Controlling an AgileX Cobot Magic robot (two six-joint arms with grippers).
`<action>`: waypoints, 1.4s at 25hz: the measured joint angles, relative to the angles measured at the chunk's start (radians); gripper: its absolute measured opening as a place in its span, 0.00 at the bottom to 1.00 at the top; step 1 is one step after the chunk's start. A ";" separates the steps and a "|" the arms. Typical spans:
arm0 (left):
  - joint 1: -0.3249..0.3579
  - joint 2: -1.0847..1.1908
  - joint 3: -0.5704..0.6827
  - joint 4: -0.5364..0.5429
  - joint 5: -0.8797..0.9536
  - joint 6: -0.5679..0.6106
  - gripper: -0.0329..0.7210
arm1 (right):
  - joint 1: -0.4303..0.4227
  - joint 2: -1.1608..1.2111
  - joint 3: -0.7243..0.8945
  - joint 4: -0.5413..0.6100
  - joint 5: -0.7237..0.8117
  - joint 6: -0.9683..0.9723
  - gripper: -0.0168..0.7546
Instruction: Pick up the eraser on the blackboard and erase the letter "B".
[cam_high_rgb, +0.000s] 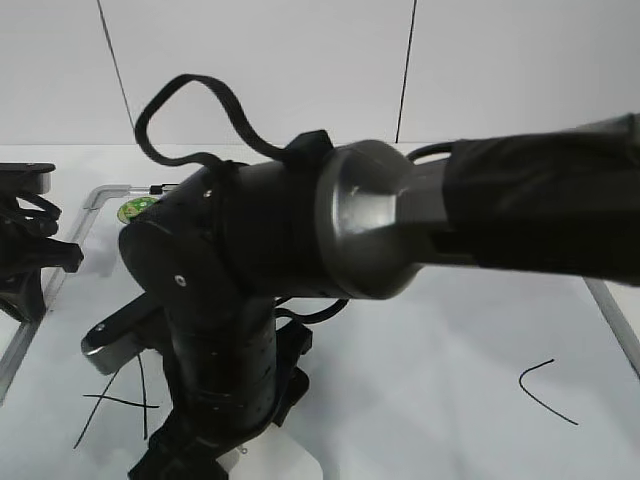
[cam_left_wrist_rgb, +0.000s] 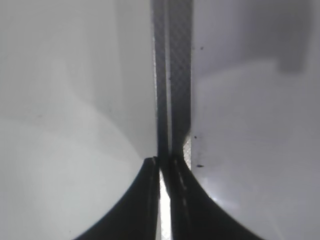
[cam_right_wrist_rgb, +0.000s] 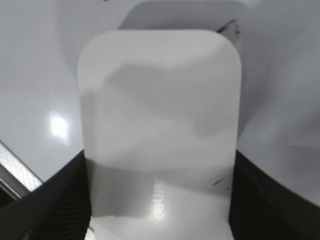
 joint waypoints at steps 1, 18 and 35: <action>0.000 0.000 0.000 0.000 0.000 0.000 0.07 | -0.008 0.000 0.000 -0.002 -0.002 0.007 0.73; 0.000 0.000 0.000 0.000 0.000 0.000 0.07 | -0.231 0.000 -0.004 -0.020 -0.032 0.063 0.73; 0.000 0.000 0.000 0.000 0.000 0.000 0.07 | -0.292 -0.088 -0.097 -0.009 0.079 0.104 0.73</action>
